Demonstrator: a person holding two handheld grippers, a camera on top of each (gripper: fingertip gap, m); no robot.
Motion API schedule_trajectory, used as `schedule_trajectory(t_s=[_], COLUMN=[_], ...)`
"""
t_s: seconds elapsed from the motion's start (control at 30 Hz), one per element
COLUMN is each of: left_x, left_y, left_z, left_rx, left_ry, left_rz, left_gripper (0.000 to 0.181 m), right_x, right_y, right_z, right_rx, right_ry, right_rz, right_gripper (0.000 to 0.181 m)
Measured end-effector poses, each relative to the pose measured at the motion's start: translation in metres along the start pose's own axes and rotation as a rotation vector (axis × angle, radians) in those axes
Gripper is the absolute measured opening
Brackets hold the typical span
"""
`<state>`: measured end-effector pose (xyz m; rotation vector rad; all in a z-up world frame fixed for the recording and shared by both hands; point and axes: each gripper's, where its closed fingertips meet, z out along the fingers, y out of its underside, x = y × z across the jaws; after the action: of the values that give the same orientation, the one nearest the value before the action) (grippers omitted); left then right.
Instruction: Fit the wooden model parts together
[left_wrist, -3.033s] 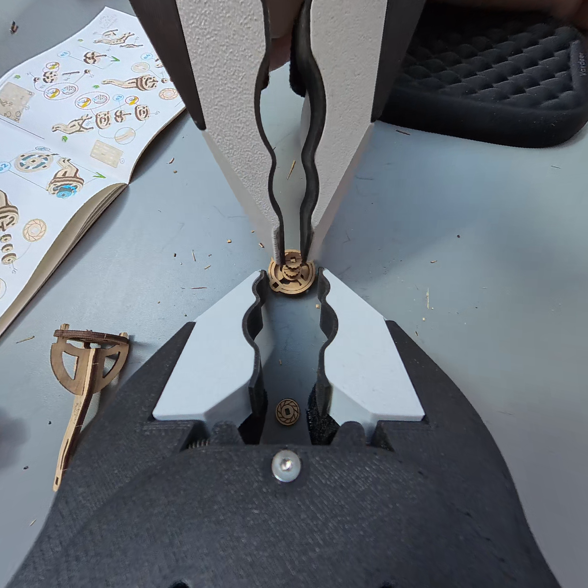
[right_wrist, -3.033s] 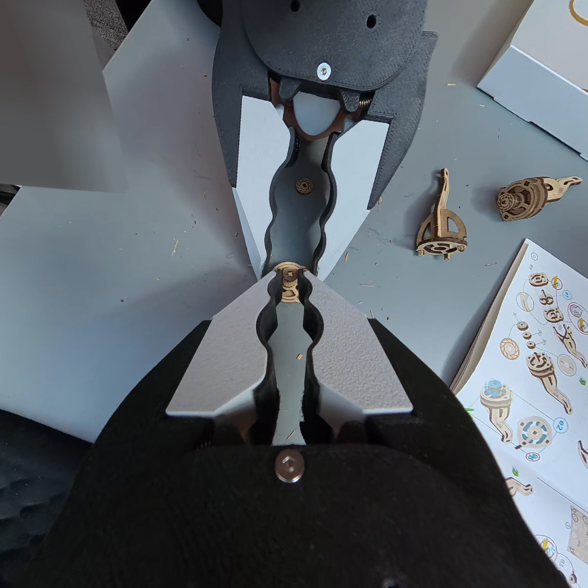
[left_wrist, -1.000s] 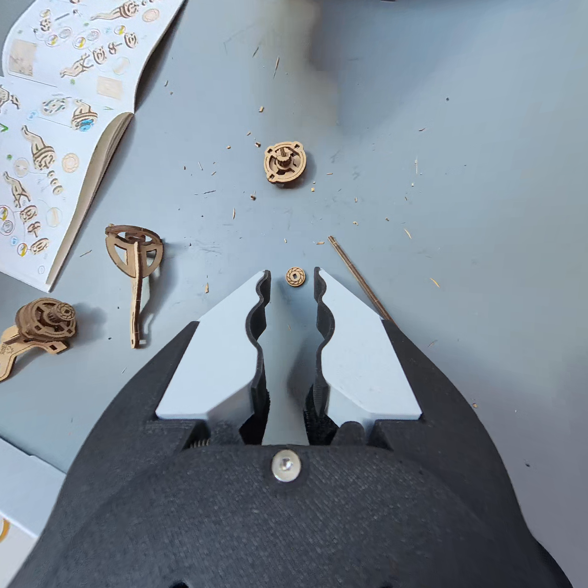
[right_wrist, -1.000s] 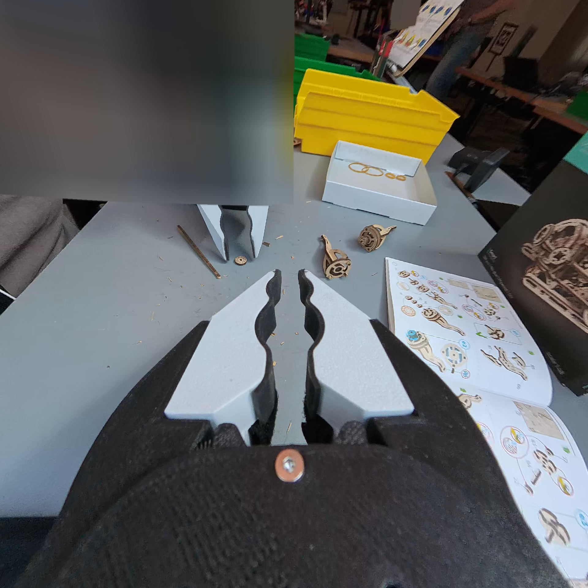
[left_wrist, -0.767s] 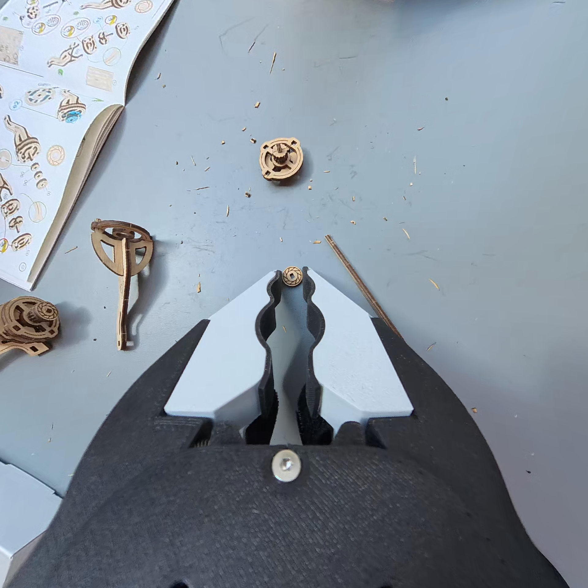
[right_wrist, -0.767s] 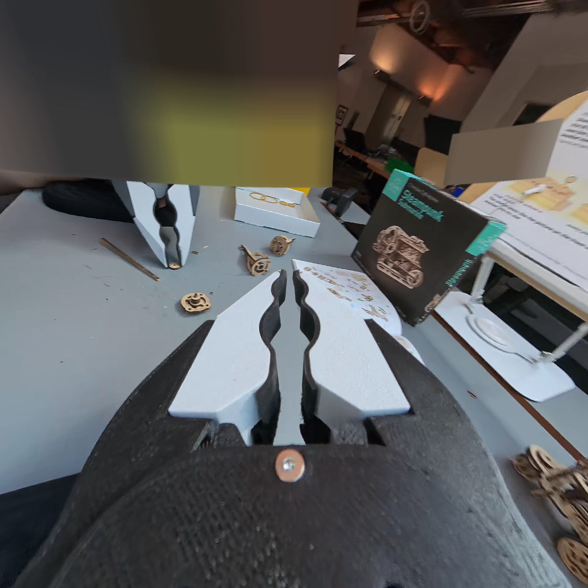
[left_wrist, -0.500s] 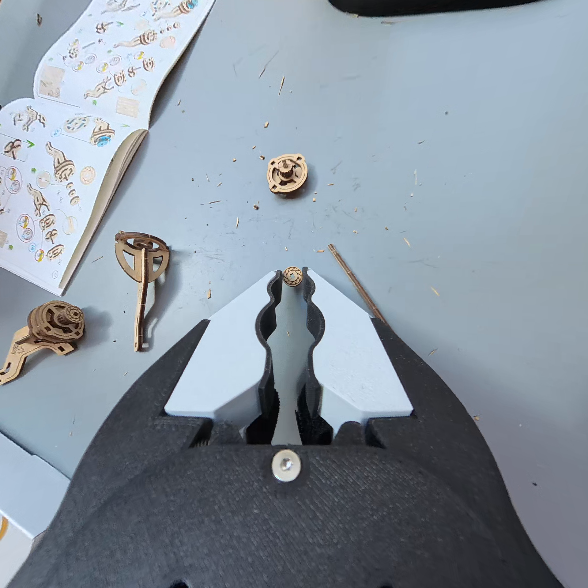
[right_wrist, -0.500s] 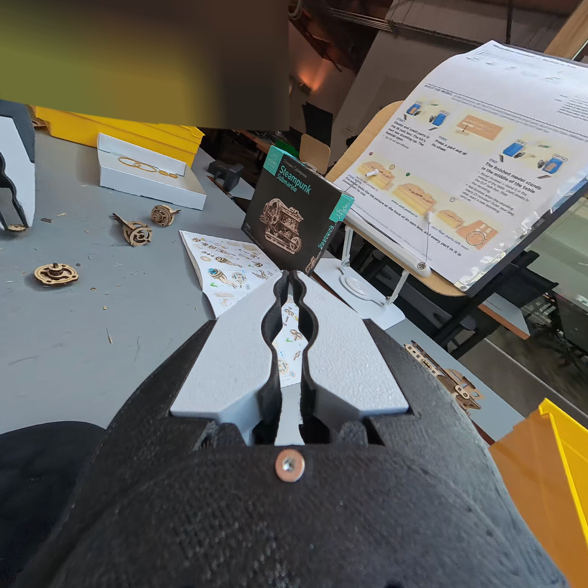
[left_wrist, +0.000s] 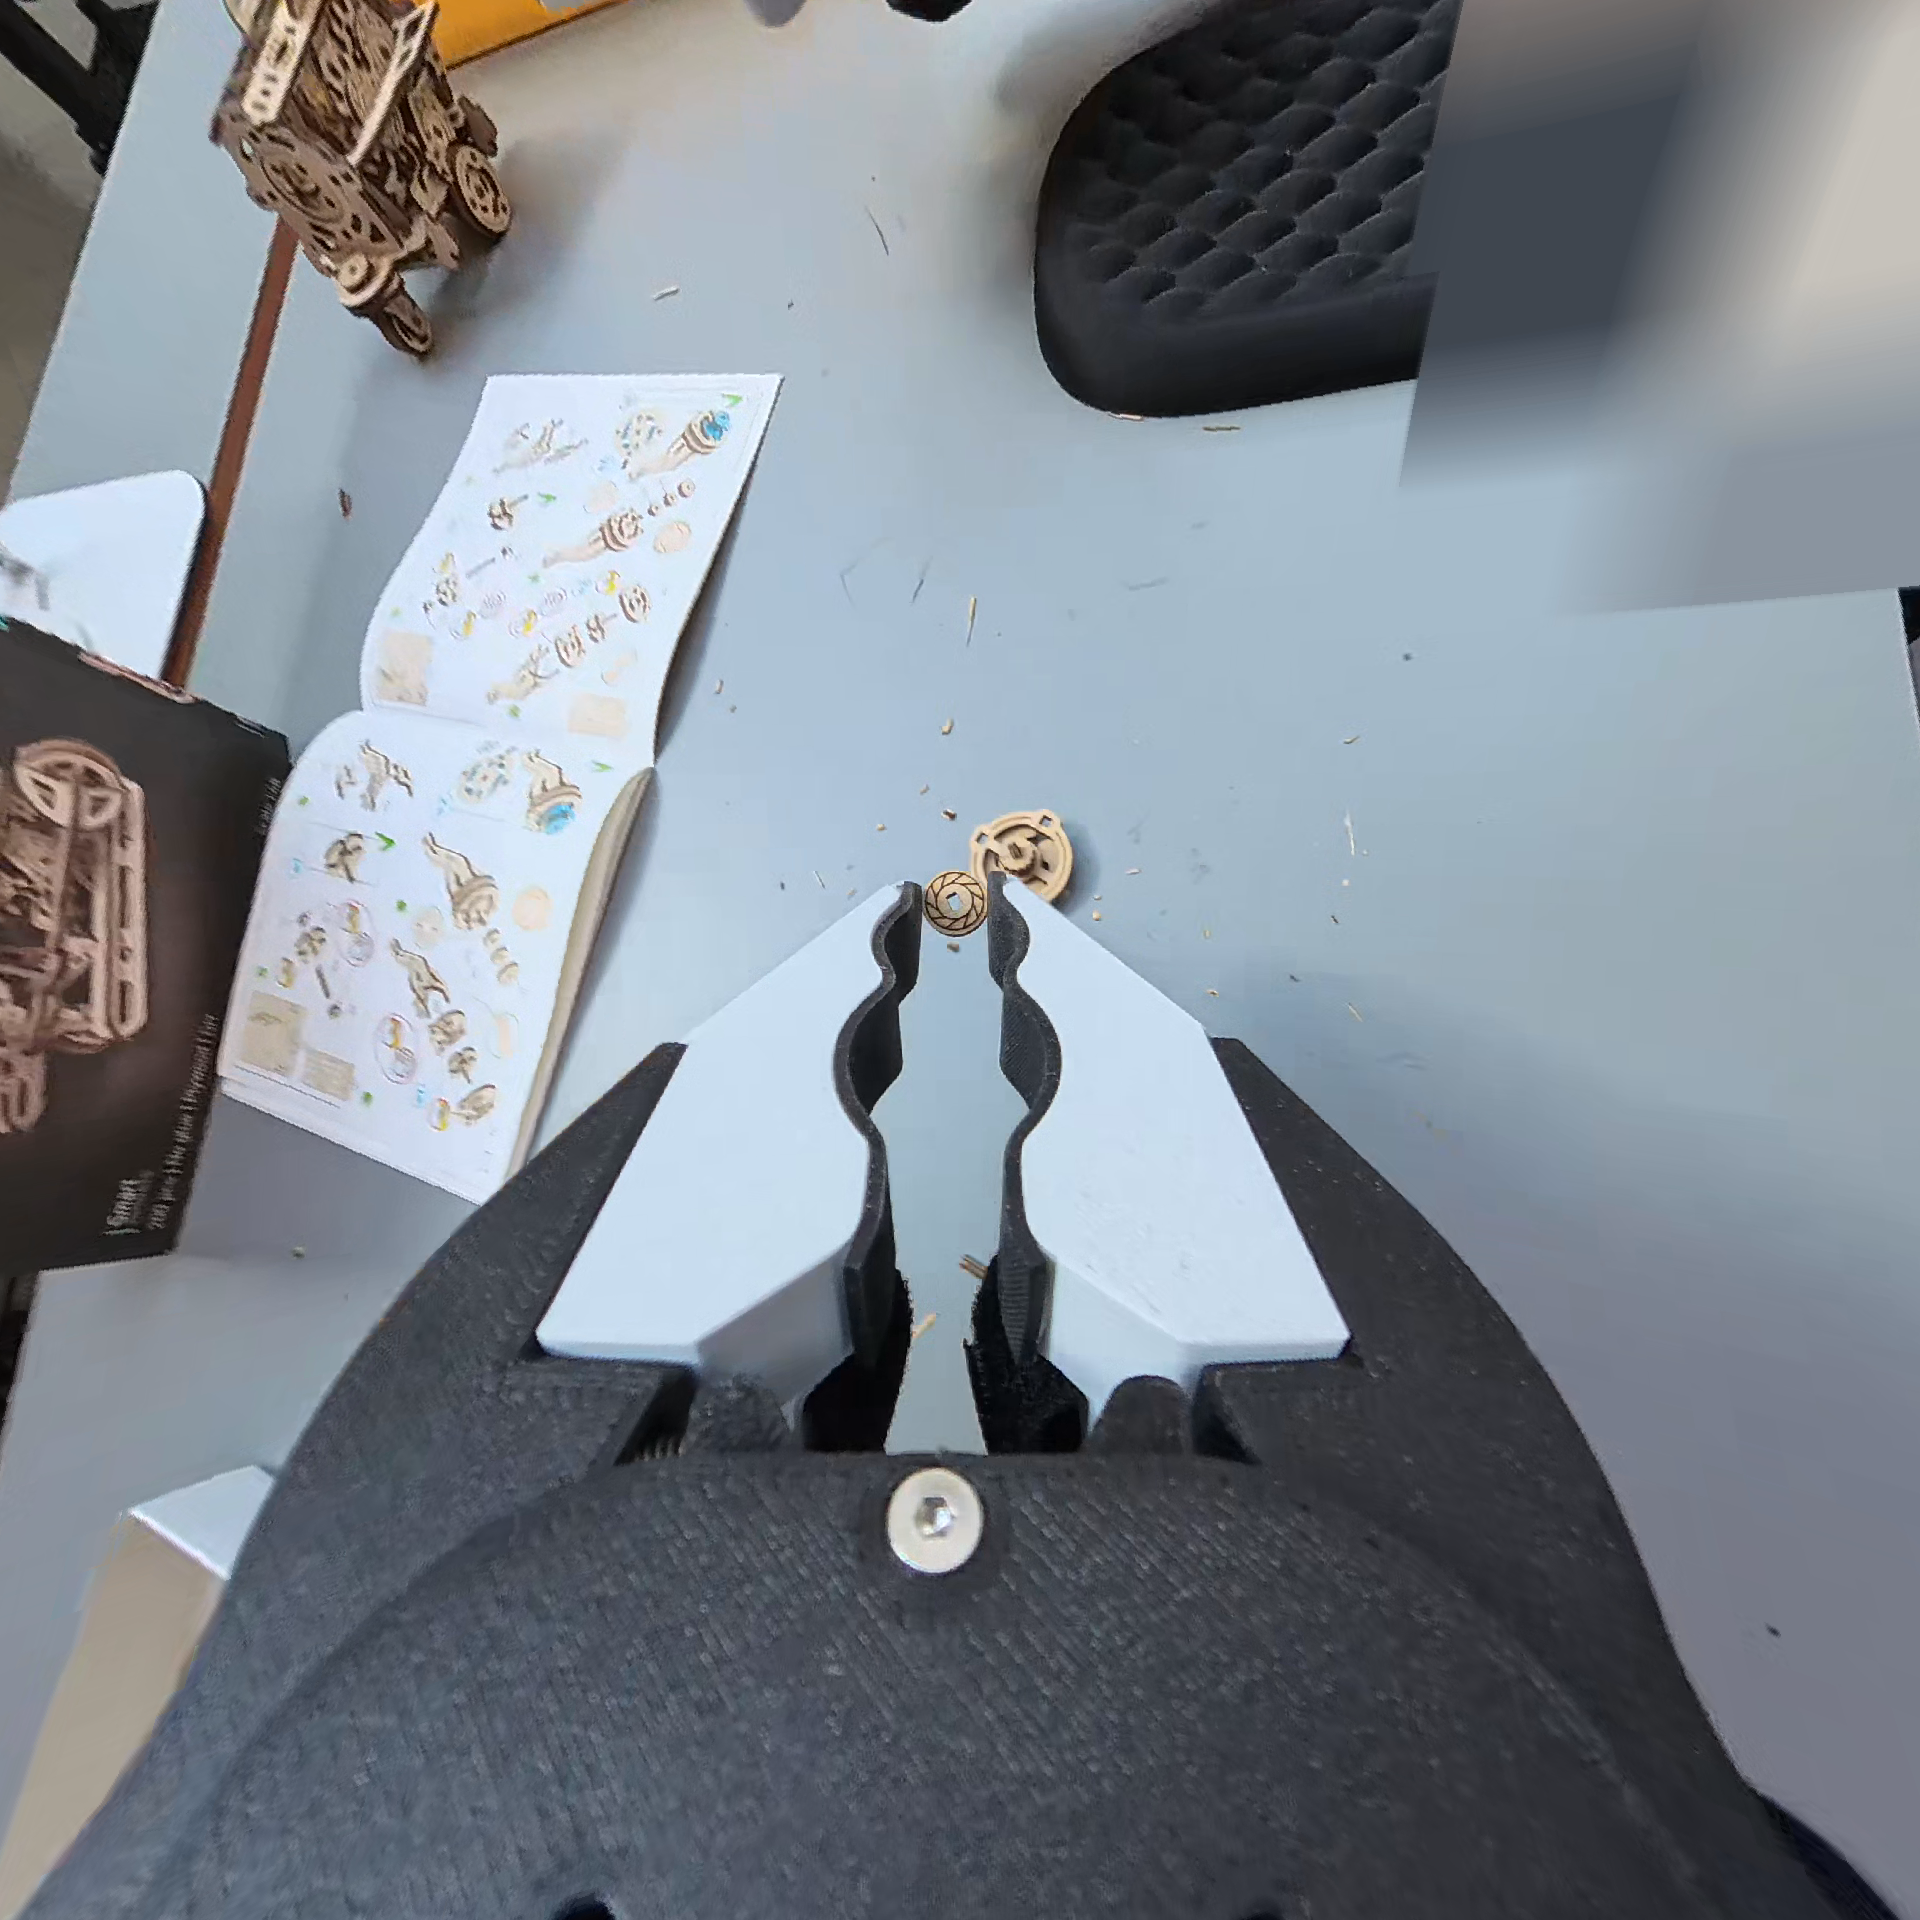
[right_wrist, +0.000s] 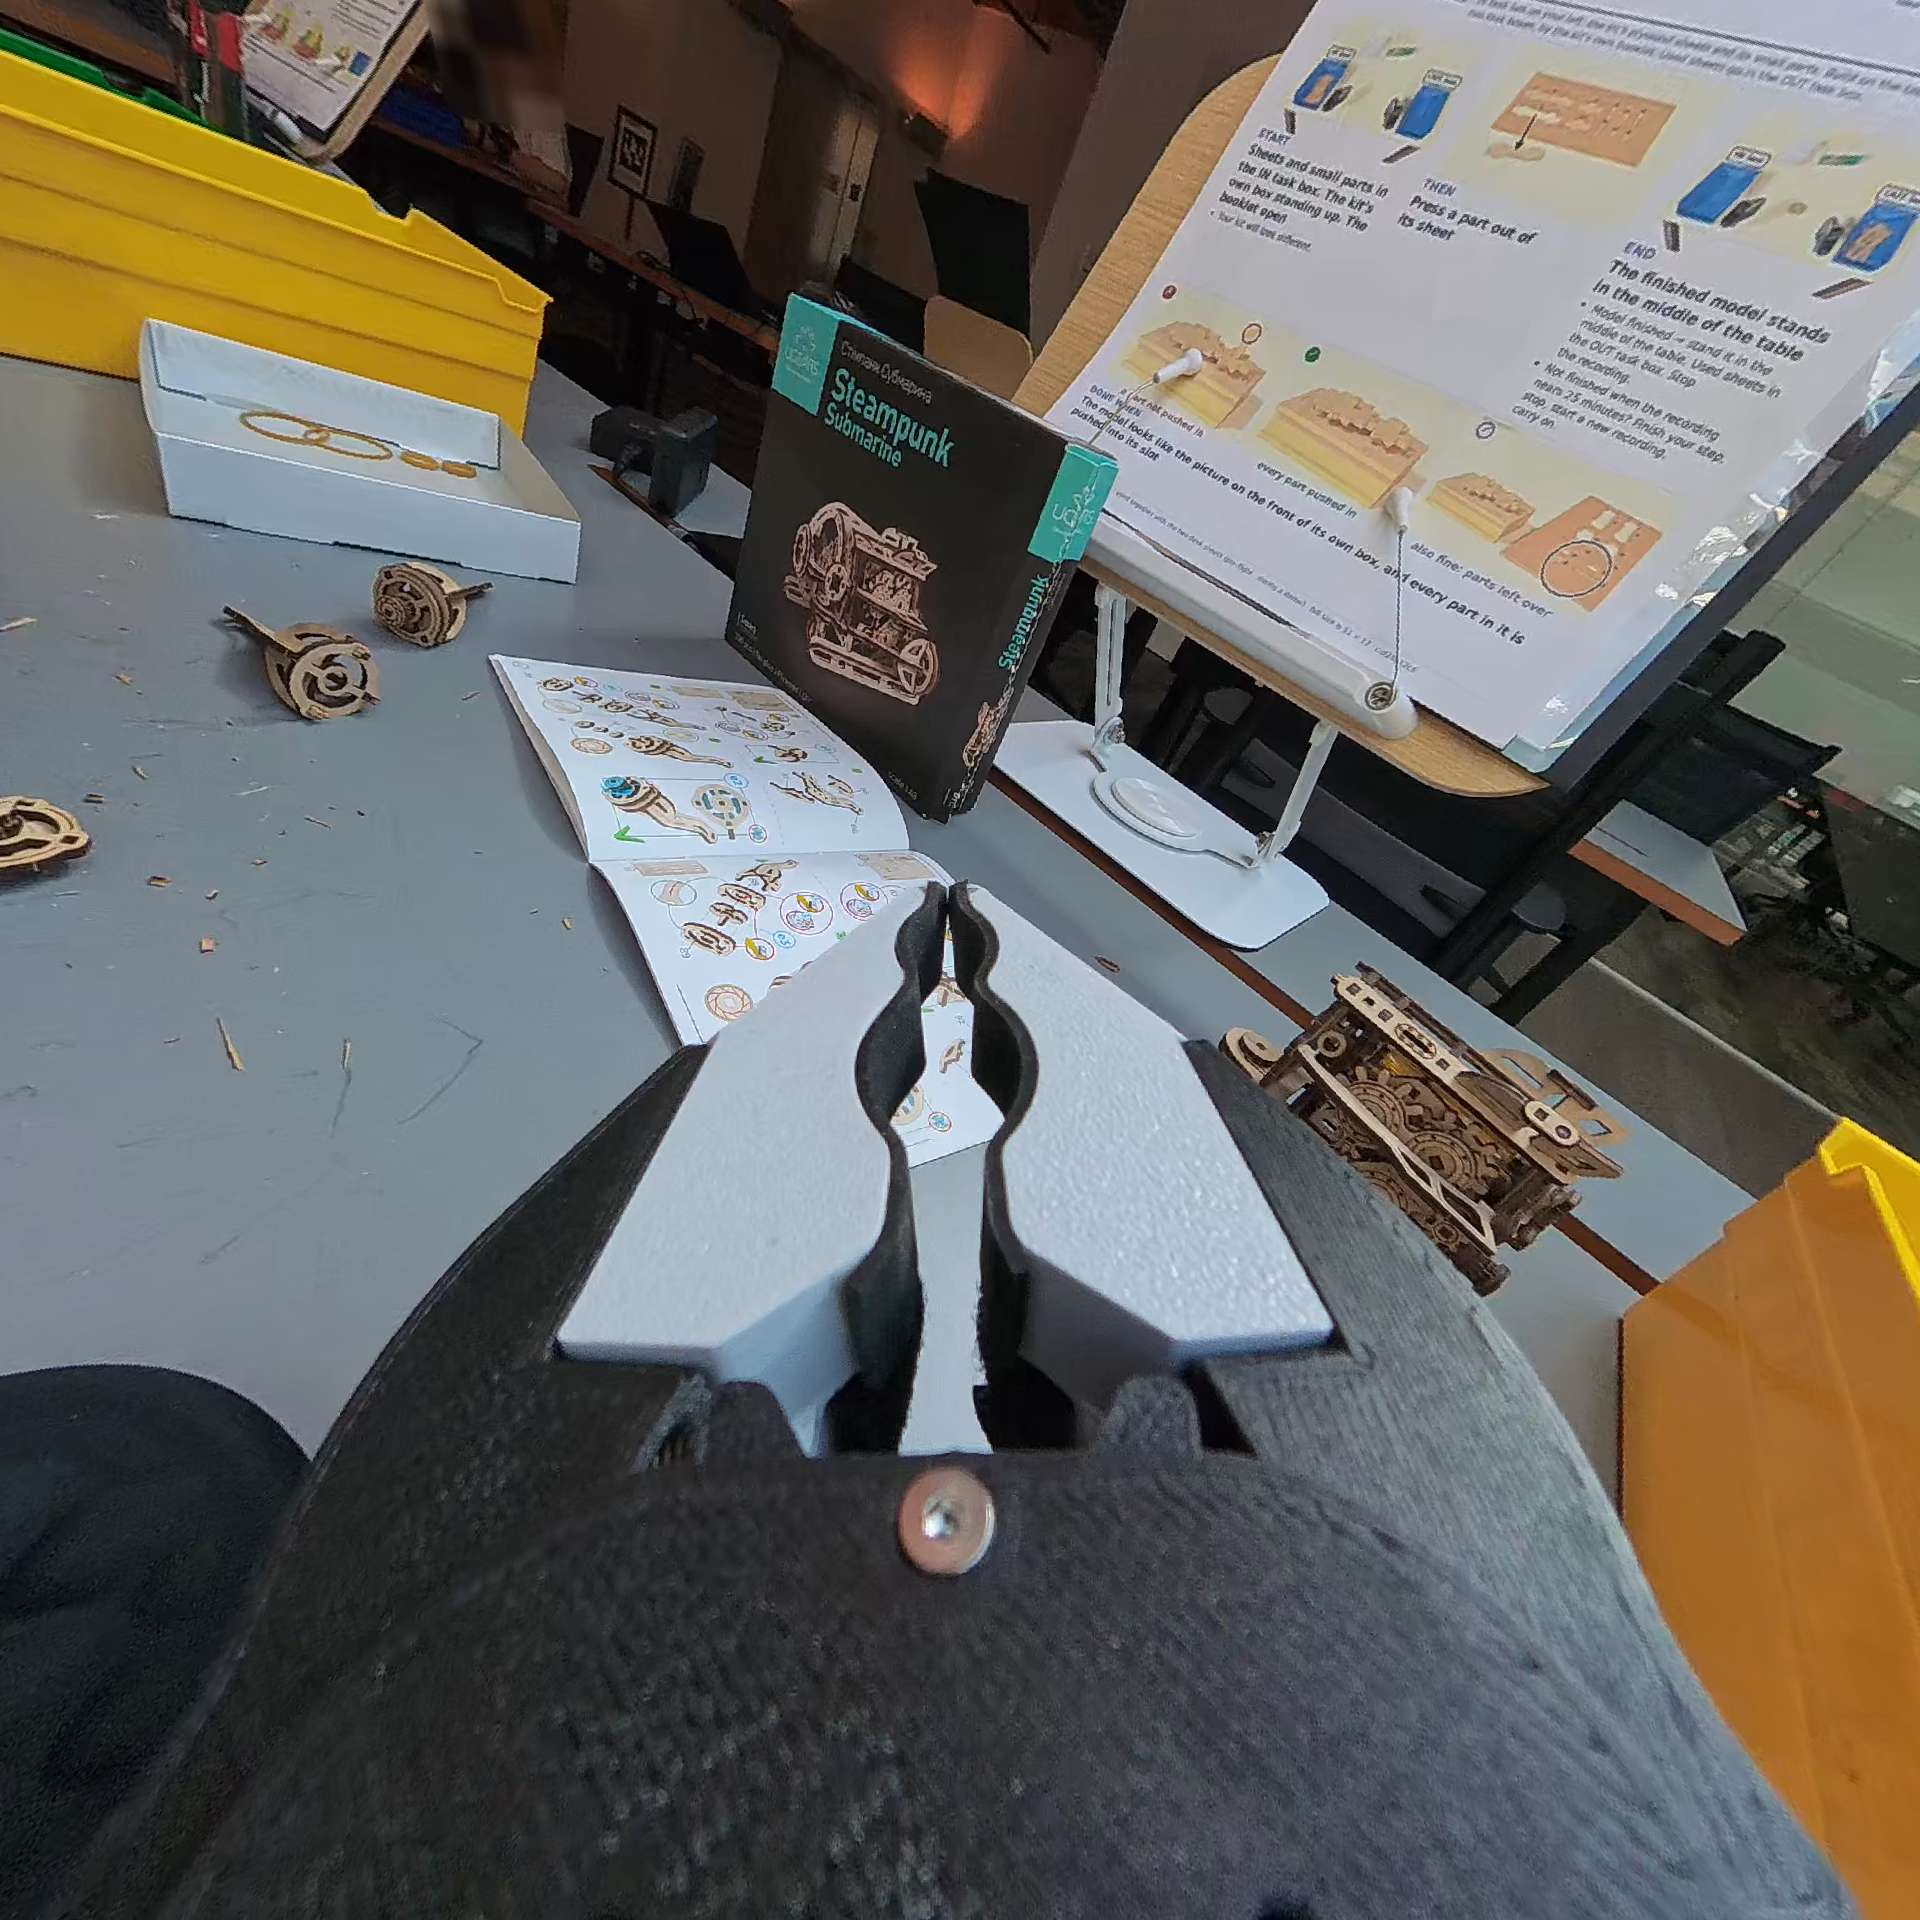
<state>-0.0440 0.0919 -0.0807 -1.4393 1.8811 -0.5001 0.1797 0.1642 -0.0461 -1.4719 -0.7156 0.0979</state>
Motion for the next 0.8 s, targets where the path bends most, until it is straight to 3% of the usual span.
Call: schedule_trajectory(t_s=[0.13, 0.3, 0.4, 0.6, 0.67, 0.8], left_x=[-0.018, -0.029, -0.016, -0.011, -0.011, -0.012], left_y=[-0.025, -0.037, -0.034, -0.023, -0.019, -0.016], left_z=[0.001, 0.011, 0.017, 0.027, 0.024, 0.017], left_rx=[-0.029, -0.034, 0.038, 0.024, 0.011, 0.021], left_ry=[0.030, 0.066, 0.129, 0.191, 0.207, 0.221], left_rz=[0.112, 0.163, 0.125, 0.083, 0.080, 0.068], left_gripper=[0.010, 0.010, 0.010, 0.010, 0.010, 0.010], right_x=[0.002, 0.004, 0.006, 0.012, 0.016, 0.017], right_y=[0.006, 0.014, 0.014, 0.016, 0.004, -0.063], right_z=[0.001, 0.004, 0.005, 0.015, 0.014, 0.013], right_rx=[-0.007, -0.033, -0.031, -0.031, -0.005, 0.128], right_ry=[-0.001, -0.008, -0.007, 0.018, 0.052, 0.093], right_rz=[0.023, 0.026, 0.037, 0.090, 0.103, 0.126], right_gripper=[0.000, 0.000, 0.000, 0.000, 0.000, 0.000])
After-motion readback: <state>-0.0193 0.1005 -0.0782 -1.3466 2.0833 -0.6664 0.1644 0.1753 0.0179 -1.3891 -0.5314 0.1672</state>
